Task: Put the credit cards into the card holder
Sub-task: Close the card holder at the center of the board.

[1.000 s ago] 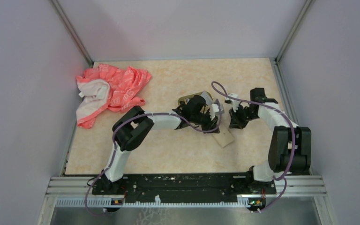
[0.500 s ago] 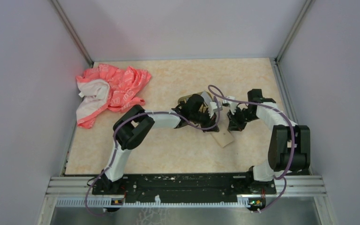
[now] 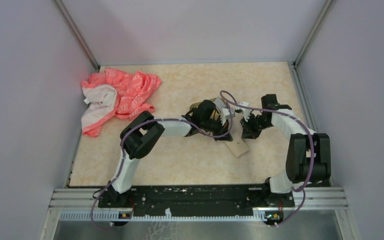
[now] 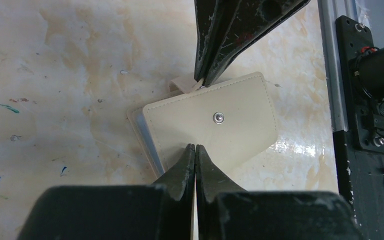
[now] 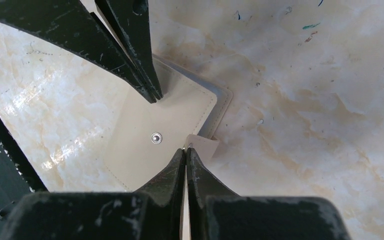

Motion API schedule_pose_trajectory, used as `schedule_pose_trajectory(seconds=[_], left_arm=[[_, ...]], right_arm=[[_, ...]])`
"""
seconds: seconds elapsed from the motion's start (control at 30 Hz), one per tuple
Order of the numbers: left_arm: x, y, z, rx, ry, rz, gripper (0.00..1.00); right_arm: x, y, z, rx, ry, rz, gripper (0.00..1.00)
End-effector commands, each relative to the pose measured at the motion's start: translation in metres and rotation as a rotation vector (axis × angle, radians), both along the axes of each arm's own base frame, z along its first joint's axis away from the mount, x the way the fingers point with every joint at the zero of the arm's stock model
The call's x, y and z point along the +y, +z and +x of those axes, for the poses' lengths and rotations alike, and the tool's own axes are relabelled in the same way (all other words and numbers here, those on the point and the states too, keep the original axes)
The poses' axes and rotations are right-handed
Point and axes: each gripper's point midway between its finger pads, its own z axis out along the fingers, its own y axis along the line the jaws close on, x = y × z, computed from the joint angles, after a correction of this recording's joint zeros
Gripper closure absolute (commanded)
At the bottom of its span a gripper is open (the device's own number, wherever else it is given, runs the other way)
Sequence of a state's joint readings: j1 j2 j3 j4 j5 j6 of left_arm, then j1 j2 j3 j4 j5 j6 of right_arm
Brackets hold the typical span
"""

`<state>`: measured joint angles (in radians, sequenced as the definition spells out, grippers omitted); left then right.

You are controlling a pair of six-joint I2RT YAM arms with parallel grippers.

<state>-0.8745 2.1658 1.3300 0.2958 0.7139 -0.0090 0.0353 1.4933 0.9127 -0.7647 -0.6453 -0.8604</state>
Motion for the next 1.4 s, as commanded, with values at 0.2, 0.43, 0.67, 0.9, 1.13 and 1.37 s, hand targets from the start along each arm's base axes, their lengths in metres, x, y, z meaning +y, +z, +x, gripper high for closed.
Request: schedule_pose_trajectory(seconds=[0.2,0.43,0.67,0.9,1.13,1.37], left_arm=[[-0.012,0.018,-0.025,0.126,-0.031,-0.099,0.78],[-0.028,0.012,-0.015,0.212,0.012,-0.108,0.83],[-0.031,-0.019,-0.005,0.299,0.109,-0.053,0.93],[-0.020,-0.044,0.009,0.365,0.264,0.033,1.00],[-0.013,-0.050,0.007,0.390,0.306,0.035,1.00],[-0.013,-0.050,0.007,0.395,0.320,0.026,1.00]], right_arm=[[0.017,0.009,0.002,-0.082,0.075,-0.037,1.00],[0.011,0.019,0.007,-0.095,0.043,0.016,1.00],[0.008,0.021,0.007,-0.110,0.039,0.030,1.00],[0.003,0.024,0.005,-0.117,0.032,0.044,1.00],[0.001,0.019,-0.009,-0.107,0.074,0.039,1.00],[0.001,0.005,-0.023,-0.088,0.114,-0.008,1.00]])
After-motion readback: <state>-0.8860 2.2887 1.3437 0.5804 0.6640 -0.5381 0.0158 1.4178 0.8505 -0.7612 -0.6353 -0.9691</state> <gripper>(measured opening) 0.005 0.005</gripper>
